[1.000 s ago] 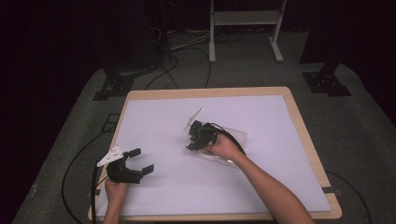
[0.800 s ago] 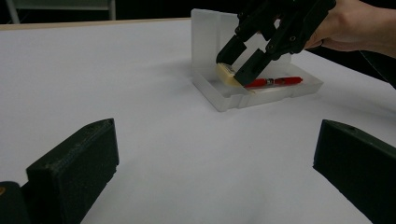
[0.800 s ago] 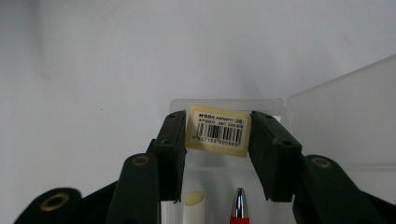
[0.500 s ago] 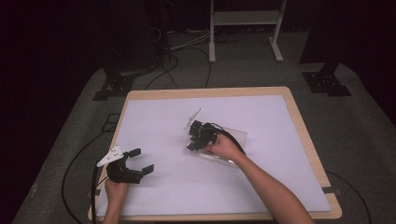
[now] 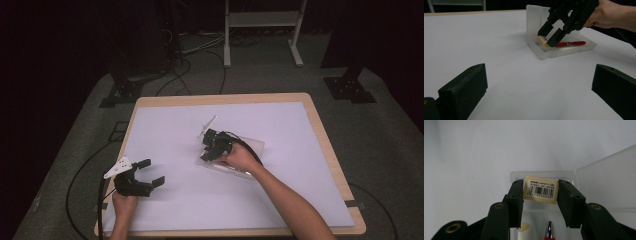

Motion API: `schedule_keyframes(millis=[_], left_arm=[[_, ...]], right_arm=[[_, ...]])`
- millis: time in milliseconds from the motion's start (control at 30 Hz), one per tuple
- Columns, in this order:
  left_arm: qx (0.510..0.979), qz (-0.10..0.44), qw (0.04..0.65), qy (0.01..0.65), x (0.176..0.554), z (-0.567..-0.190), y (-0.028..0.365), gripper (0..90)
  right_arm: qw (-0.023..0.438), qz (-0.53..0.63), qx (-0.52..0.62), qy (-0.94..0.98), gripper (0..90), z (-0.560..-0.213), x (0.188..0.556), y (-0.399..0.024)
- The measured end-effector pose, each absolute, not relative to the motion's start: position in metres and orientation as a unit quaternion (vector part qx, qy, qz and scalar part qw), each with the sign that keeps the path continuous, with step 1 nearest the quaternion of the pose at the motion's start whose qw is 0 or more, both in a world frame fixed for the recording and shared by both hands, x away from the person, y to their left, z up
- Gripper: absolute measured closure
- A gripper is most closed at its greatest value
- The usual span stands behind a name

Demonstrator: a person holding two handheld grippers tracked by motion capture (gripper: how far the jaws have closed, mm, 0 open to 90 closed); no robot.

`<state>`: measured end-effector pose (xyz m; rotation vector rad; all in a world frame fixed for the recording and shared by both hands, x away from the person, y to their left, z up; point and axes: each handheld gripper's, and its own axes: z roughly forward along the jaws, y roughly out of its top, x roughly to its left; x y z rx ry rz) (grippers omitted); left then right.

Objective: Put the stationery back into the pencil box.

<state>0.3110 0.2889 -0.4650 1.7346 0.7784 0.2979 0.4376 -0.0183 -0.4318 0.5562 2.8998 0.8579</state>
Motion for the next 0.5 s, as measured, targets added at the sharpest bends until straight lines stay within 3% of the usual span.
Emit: schedule_keyframes(millis=[500], left_arm=[[0.741, 0.127, 0.571, 0.331, 0.3109, -0.465, 0.289, 0.0]], right_arm=[[0.027, 0.276, 0.183, 0.943, 56.0, -0.4362, 0.4399, -0.017]])
